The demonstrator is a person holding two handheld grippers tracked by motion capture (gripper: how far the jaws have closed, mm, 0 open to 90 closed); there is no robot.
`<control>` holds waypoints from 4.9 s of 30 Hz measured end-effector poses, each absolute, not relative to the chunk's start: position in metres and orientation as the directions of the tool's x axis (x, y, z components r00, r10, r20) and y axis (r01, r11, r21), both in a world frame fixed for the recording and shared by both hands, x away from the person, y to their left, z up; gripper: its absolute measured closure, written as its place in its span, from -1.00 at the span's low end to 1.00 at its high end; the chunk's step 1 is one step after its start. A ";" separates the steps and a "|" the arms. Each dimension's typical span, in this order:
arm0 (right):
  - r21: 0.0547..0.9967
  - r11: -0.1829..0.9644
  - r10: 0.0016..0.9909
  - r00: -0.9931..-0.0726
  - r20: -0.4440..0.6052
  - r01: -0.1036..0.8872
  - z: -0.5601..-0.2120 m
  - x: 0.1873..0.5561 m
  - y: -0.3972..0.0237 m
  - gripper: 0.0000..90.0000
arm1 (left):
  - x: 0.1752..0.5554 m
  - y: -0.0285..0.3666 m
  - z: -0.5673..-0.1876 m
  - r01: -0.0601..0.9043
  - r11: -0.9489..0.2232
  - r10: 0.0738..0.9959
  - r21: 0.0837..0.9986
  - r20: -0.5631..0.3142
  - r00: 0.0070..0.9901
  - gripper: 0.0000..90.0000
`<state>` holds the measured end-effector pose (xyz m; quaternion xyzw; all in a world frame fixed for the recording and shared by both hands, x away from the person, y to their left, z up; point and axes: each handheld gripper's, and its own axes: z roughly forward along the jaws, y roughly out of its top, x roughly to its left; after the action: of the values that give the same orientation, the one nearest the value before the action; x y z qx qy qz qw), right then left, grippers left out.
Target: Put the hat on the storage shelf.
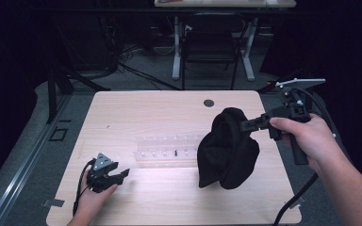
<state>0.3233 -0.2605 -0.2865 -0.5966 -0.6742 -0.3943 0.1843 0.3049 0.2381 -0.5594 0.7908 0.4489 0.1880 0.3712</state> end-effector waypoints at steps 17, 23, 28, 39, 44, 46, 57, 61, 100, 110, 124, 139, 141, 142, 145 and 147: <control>0.385 -0.041 0.632 -0.275 0.725 0.922 -0.277 0.343 -0.243 0.96 | 0.305 0.238 -0.559 0.568 -0.321 0.848 0.758 -0.037 0.529 -0.03; 0.400 -0.056 0.619 -0.283 0.733 0.915 -0.278 0.355 -0.236 0.96 | 0.305 0.238 -0.559 0.568 -0.319 0.848 0.758 -0.039 0.528 -0.03; 0.411 -0.064 0.615 -0.288 0.734 0.910 -0.277 0.362 -0.230 0.96 | 0.305 0.239 -0.558 0.572 -0.324 0.846 0.753 -0.040 0.532 -0.03; 0.434 -0.094 0.596 -0.299 0.745 0.896 -0.283 0.385 -0.206 0.96 | 0.305 0.239 -0.558 0.572 -0.322 0.845 0.754 -0.043 0.533 -0.03; 0.438 -0.091 0.604 -0.300 0.738 0.894 -0.285 0.392 -0.199 0.96 | 0.305 0.239 -0.558 0.569 -0.317 0.847 0.758 -0.043 0.530 -0.03; 0.439 -0.093 0.603 -0.300 0.739 0.894 -0.285 0.395 -0.197 0.96 | 0.305 0.239 -0.558 0.569 -0.316 0.848 0.760 -0.044 0.529 -0.03; 0.434 -0.104 0.621 -0.282 0.732 0.895 -0.295 0.407 -0.190 0.96 | 0.305 0.239 -0.558 0.568 -0.317 0.847 0.760 -0.043 0.530 -0.03; 0.427 -0.101 0.623 -0.277 0.731 0.899 -0.300 0.410 -0.190 0.95 | 0.305 0.239 -0.558 0.571 -0.326 0.844 0.753 -0.040 0.536 -0.03; 0.418 -0.070 0.524 -0.323 0.788 0.906 -0.314 0.412 -0.159 0.90 | 0.311 0.167 -0.495 0.414 -0.338 0.731 0.845 -0.042 0.682 0.29; 0.421 -0.069 0.521 -0.328 0.788 0.904 -0.314 0.412 -0.158 0.89 | 0.314 0.137 -0.482 0.376 -0.368 0.691 0.850 -0.021 0.722 0.38; 0.422 -0.075 0.519 -0.326 0.790 0.903 -0.314 0.413 -0.159 0.89 | 0.312 0.113 -0.466 0.331 -0.398 0.654 0.856 0.011 0.756 0.45; 0.425 -0.078 0.515 -0.328 0.792 0.902 -0.314 0.414 -0.157 0.88 | 0.310 0.104 -0.460 0.312 -0.415 0.632 0.855 0.023 0.775 0.58; 0.425 -0.077 0.514 -0.329 0.792 0.902 -0.314 0.414 -0.157 0.88 | 0.309 0.103 -0.460 0.309 -0.415 0.629 0.856 0.025 0.777 0.58; 0.426 -0.077 0.514 -0.330 0.791 0.901 -0.314 0.414 -0.157 0.88 | 0.309 0.103 -0.460 0.304 -0.418 0.626 0.856 0.029 0.780 0.58; 0.426 -0.077 0.512 -0.331 0.792 0.901 -0.314 0.414 -0.156 0.88 | 0.308 0.102 -0.460 0.302 -0.419 0.624 0.856 0.030 0.780 0.56; 0.426 -0.078 0.512 -0.331 0.793 0.901 -0.314 0.414 -0.155 0.88 | 0.307 0.102 -0.460 0.302 -0.420 0.618 0.856 0.027 0.786 0.54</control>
<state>0.4135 -0.1554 -0.3143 -0.5438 -0.6498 -0.4930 0.1972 0.3072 0.1021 -0.4597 0.8251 0.2788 0.1719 0.4605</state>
